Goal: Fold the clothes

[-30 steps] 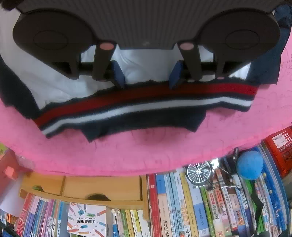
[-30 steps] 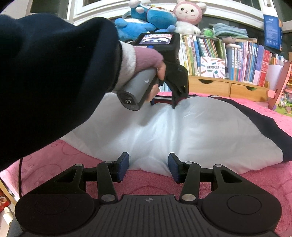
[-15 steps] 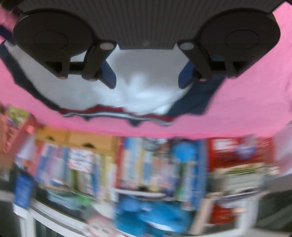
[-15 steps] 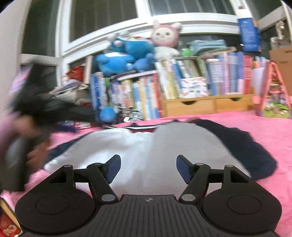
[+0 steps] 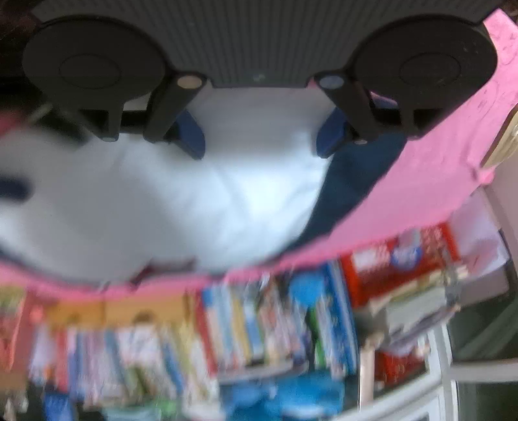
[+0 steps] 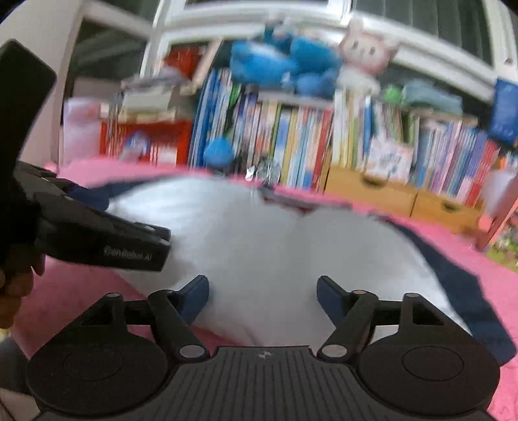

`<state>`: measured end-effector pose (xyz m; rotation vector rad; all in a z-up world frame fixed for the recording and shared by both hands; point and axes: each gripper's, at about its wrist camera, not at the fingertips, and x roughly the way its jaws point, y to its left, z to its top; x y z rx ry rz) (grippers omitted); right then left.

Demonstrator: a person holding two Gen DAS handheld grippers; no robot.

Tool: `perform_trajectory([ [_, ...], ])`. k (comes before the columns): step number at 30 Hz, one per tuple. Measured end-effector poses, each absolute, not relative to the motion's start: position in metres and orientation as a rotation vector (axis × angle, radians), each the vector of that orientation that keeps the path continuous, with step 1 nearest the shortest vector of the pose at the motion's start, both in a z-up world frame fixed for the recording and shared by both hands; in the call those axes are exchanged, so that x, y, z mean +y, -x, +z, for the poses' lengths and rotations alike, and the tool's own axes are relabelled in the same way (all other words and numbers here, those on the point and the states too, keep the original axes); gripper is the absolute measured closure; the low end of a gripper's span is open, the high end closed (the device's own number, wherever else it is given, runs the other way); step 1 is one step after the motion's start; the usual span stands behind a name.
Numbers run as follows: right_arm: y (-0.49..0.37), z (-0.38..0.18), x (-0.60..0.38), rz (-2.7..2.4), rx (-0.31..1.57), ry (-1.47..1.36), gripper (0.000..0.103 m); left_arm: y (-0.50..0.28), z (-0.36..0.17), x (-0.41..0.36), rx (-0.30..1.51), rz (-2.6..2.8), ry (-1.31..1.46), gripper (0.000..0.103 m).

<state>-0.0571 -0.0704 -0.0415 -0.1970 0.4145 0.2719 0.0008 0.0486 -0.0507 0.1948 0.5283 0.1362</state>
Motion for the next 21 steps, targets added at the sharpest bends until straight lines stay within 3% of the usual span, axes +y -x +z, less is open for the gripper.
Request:
perform_trajectory([
  [6, 0.037, -0.039, -0.132, 0.379, 0.551, -0.031, 0.025, 0.006, -0.056, 0.103, 0.539, 0.341, -0.215, 0.025],
  [7, 0.039, -0.039, -0.139, 0.342, 0.548, -0.036, 0.028, 0.007, -0.056, 0.112, 0.536, 0.366, -0.212, 0.024],
  [8, 0.039, -0.038, -0.146, 0.242, 0.542, -0.004, 0.040, 0.008, -0.056, 0.116, 0.536, 0.359, -0.209, 0.024],
  [10, 0.040, -0.042, -0.176, 0.118, 0.526, 0.020, 0.041, 0.010, -0.056, 0.122, 0.536, 0.347, -0.207, 0.024],
  [15, 0.053, -0.042, -0.196, -0.103, 0.427, 0.569, 0.041, 0.019, -0.049, 0.105, 0.524, 0.271, -0.348, 0.028],
  [21, 0.090, -0.023, -0.155, 0.458, 0.370, 0.656, 0.040, 0.054, -0.028, 0.063, 0.444, -0.143, -0.415, 0.027],
])
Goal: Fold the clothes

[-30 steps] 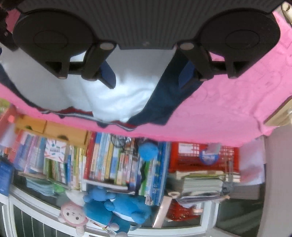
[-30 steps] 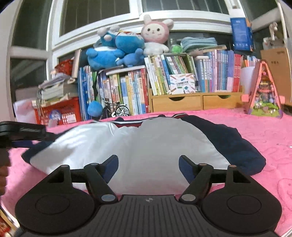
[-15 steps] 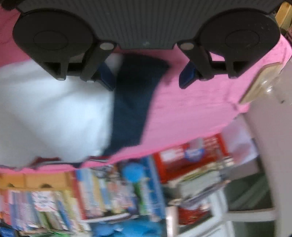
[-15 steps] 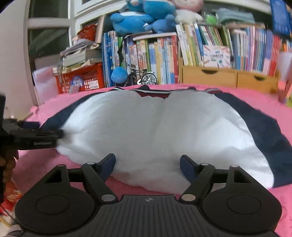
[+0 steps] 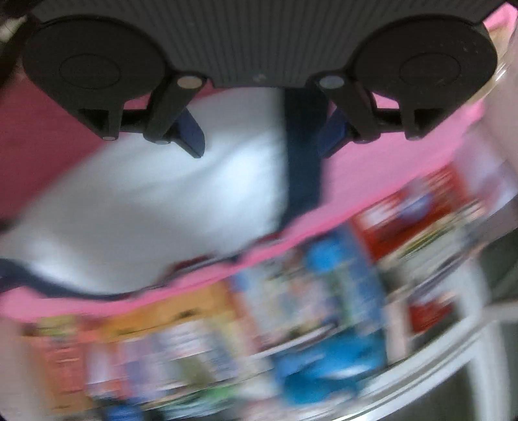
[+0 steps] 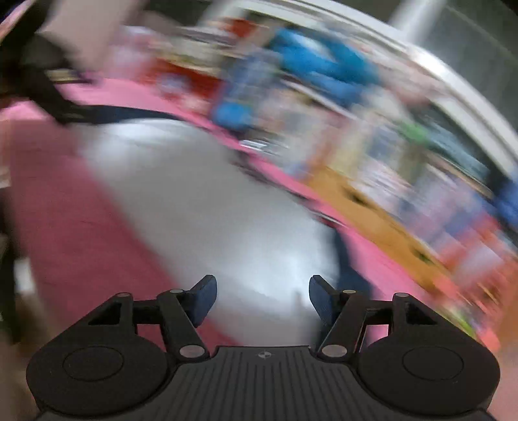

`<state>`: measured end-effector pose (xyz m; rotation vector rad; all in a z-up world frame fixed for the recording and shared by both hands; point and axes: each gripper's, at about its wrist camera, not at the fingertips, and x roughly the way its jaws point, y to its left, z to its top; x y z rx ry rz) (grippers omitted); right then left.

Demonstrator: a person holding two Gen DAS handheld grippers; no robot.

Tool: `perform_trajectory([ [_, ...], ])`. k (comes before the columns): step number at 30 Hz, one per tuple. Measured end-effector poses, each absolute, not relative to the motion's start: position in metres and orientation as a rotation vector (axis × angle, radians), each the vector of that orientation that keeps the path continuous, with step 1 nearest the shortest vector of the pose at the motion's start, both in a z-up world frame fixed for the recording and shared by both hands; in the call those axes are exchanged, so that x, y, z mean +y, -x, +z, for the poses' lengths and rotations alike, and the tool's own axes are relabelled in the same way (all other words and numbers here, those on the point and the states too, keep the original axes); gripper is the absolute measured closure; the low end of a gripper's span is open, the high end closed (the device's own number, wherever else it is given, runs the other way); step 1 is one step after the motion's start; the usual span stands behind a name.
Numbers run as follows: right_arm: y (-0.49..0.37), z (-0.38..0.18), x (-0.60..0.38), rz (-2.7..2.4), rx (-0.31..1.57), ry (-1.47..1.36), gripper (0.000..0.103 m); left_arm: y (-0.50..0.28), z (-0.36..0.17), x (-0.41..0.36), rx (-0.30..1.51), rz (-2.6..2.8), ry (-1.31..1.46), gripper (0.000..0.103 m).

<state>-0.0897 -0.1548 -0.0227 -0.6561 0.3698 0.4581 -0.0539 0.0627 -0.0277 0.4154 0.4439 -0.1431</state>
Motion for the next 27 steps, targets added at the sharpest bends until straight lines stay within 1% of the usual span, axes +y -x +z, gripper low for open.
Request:
perform_trajectory([
  [2, 0.092, -0.033, -0.129, 0.541, 0.350, 0.704, 0.040, 0.061, -0.029, 0.047, 0.441, -0.267, -0.440, 0.026],
  [6, 0.080, -0.038, -0.100, 0.587, 0.298, 0.731, 0.046, 0.059, -0.044, 0.016, 0.434, -0.414, -0.573, 0.026],
  [7, 0.075, -0.035, -0.100, 0.584, 0.301, 0.713, 0.053, 0.057, -0.048, 0.009, 0.430, -0.444, -0.610, 0.024],
  [8, 0.070, -0.032, -0.100, 0.581, 0.303, 0.694, 0.056, 0.054, -0.053, 0.003, 0.422, -0.460, -0.651, 0.024],
  [11, 0.062, -0.016, -0.114, 0.564, 0.282, 0.638, 0.056, 0.039, -0.062, -0.009, 0.363, -0.475, -0.726, 0.022],
  [12, 0.062, -0.011, -0.118, 0.565, 0.273, 0.626, 0.056, 0.032, -0.061, -0.011, 0.351, -0.466, -0.741, 0.024],
  [13, 0.062, -0.008, -0.121, 0.578, 0.267, 0.624, 0.056, 0.024, -0.059, -0.012, 0.336, -0.443, -0.749, 0.035],
  [14, 0.064, -0.010, -0.120, 0.587, 0.263, 0.651, 0.055, 0.015, -0.057, -0.013, 0.321, -0.412, -0.751, 0.042],
  [15, 0.066, -0.012, -0.119, 0.595, 0.257, 0.682, 0.054, 0.008, -0.052, -0.011, 0.325, -0.415, -0.736, 0.044],
  [16, 0.066, -0.017, -0.115, 0.592, 0.243, 0.742, 0.050, 0.003, -0.048, -0.009, 0.337, -0.433, -0.710, 0.047],
  [17, 0.066, -0.022, -0.110, 0.588, 0.228, 0.799, 0.046, -0.002, -0.044, -0.007, 0.349, -0.452, -0.689, 0.048],
  [20, 0.052, -0.036, -0.091, 0.565, 0.191, 0.899, 0.046, -0.003, -0.050, -0.012, 0.358, -0.497, -0.810, 0.048],
  [21, 0.047, -0.040, -0.085, 0.557, 0.178, 0.932, 0.048, -0.004, -0.056, -0.015, 0.351, -0.492, -0.881, 0.051],
  [22, 0.042, -0.044, -0.079, 0.551, 0.167, 0.964, 0.057, -0.004, -0.062, -0.018, 0.344, -0.486, -0.952, 0.066],
  [23, 0.035, -0.047, -0.074, 0.563, 0.175, 0.984, 0.071, -0.005, -0.068, -0.021, 0.339, -0.480, -1.021, 0.073],
  [24, 0.028, -0.050, -0.069, 0.573, 0.182, 1.005, 0.080, -0.009, -0.070, -0.022, 0.356, -0.477, -1.067, 0.085],
  [25, 0.025, -0.052, -0.065, 0.574, 0.182, 1.032, 0.090, -0.008, -0.070, -0.019, 0.364, -0.483, -1.102, 0.088],
  [27, 0.029, -0.058, -0.065, 0.575, 0.148, 1.123, 0.093, -0.007, -0.071, -0.014, 0.379, -0.495, -1.171, 0.091],
])
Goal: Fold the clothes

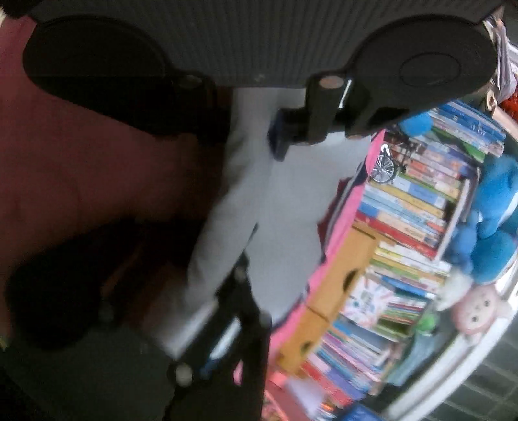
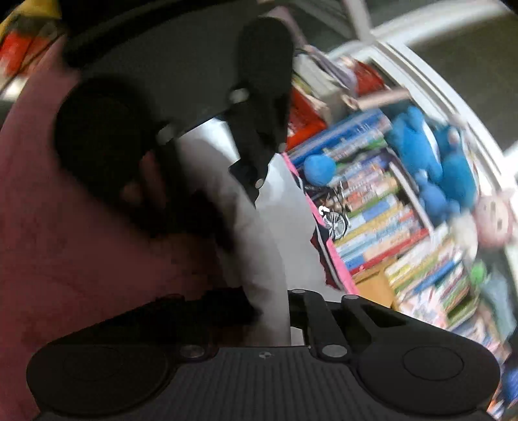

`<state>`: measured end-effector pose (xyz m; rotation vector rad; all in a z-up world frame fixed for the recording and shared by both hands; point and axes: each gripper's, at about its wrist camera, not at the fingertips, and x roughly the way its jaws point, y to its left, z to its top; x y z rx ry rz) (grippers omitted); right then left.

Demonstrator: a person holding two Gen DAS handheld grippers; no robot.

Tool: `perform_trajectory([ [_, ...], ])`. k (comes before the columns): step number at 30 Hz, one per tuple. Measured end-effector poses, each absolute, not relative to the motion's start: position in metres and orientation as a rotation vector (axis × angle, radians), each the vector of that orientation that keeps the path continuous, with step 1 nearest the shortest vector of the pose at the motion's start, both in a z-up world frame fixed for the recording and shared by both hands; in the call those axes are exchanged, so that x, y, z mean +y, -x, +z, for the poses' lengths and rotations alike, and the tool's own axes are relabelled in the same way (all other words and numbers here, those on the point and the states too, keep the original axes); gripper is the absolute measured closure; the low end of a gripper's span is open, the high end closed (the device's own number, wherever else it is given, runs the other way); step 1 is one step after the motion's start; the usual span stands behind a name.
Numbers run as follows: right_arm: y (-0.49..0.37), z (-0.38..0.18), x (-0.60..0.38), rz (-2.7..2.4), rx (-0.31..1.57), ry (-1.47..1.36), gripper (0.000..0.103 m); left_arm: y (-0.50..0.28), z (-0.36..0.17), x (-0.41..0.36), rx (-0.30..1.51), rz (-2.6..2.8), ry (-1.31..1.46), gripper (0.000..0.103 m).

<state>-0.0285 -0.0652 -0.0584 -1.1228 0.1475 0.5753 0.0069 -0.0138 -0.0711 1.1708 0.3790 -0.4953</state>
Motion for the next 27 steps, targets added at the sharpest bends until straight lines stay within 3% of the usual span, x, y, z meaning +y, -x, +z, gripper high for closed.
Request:
perform_trajectory([
  [4, 0.039, -0.067, -0.086, 0.521, 0.091, 1.289, 0.094, 0.000, -0.074, 0.003, 0.420, -0.510, -1.309, 0.091],
  [11, 0.014, -0.085, -0.172, 0.271, 0.338, 1.307, 0.097, 0.002, -0.074, 0.062, 0.560, -0.374, -1.273, 0.094],
  [18, 0.020, -0.085, -0.218, 0.170, 0.398, 1.210, 0.093, 0.007, -0.067, 0.085, 0.593, -0.310, -1.187, 0.093],
  [21, 0.022, -0.082, -0.232, 0.152, 0.410, 1.173, 0.082, 0.018, -0.054, 0.101, 0.616, -0.308, -1.095, 0.084],
  [23, 0.027, -0.075, -0.248, 0.094, 0.449, 1.132, 0.065, 0.024, -0.042, 0.114, 0.635, -0.319, -0.992, 0.077],
  [25, 0.034, -0.061, -0.269, 0.041, 0.503, 1.026, 0.054, 0.035, -0.024, 0.128, 0.678, -0.336, -0.800, 0.063],
  [27, 0.042, -0.038, -0.288, 0.012, 0.529, 0.800, 0.052, 0.044, -0.005, 0.142, 0.677, -0.356, -0.593, 0.051],
])
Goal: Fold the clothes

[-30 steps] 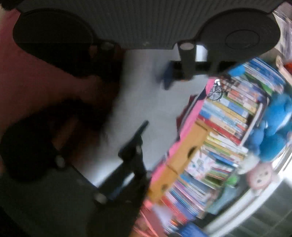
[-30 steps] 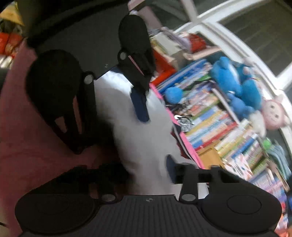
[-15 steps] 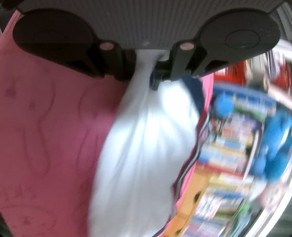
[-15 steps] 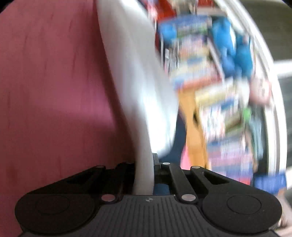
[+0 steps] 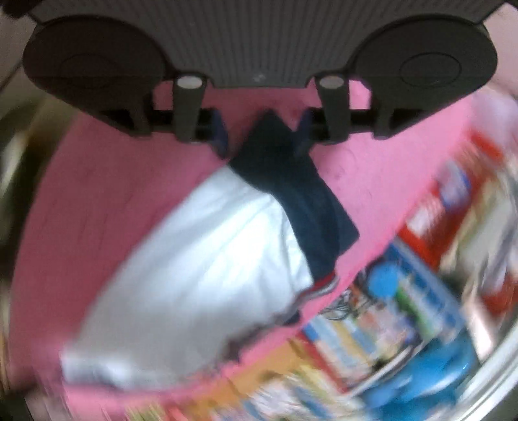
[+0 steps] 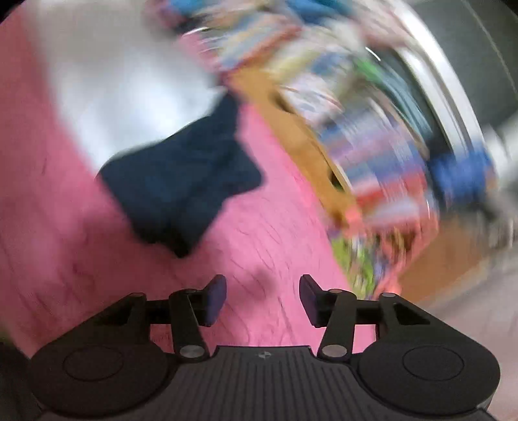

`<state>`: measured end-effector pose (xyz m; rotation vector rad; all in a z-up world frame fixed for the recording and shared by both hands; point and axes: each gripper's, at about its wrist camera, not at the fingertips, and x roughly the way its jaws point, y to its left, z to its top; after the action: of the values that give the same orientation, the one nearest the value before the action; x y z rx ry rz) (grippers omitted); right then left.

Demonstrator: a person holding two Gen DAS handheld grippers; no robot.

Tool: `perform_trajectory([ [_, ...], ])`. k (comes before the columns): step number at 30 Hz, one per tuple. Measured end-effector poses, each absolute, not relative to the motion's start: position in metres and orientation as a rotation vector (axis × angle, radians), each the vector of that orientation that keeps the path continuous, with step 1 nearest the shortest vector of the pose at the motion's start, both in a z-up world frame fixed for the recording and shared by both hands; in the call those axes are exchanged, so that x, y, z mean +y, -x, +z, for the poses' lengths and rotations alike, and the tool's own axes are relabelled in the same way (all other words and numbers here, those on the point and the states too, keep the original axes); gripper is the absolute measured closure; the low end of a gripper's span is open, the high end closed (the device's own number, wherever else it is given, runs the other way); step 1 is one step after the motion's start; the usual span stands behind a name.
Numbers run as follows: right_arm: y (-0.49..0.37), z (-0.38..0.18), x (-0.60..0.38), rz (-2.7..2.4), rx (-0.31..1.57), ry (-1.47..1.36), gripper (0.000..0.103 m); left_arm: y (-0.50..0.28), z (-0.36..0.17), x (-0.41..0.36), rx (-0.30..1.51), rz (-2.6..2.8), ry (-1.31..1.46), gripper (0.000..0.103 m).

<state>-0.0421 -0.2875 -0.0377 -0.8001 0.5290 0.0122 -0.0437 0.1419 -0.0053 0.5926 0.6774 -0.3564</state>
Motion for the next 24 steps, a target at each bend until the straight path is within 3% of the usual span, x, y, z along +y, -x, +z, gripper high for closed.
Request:
perform_trajectory([
  [4, 0.049, -0.005, -0.284, 0.093, 0.459, 0.373, 0.043, 0.050, 0.031, 0.163, 0.576, -0.398, -0.180, 0.038],
  [9, 0.020, 0.001, -0.209, 0.318, 0.374, 0.139, 0.039, 0.003, 0.040, 0.130, 0.464, -0.361, 0.111, 0.037],
  [15, -0.047, -0.006, -0.106, 0.461, 0.490, 0.095, 0.046, -0.080, -0.011, 0.070, 0.609, -0.140, -0.007, 0.056],
  [18, -0.063, -0.020, -0.116, 0.299, 0.521, 0.242, 0.049, -0.082, -0.025, 0.085, 0.595, -0.124, -0.083, 0.039],
  [21, -0.071, -0.015, -0.178, 0.125, 0.534, 0.207, 0.040, -0.074, -0.024, 0.103, 0.588, -0.105, -0.079, 0.038],
  [24, -0.077, -0.020, -0.221, -0.209, 0.571, 0.322, 0.046, -0.070, -0.016, 0.119, 0.590, -0.025, -0.046, 0.042],
])
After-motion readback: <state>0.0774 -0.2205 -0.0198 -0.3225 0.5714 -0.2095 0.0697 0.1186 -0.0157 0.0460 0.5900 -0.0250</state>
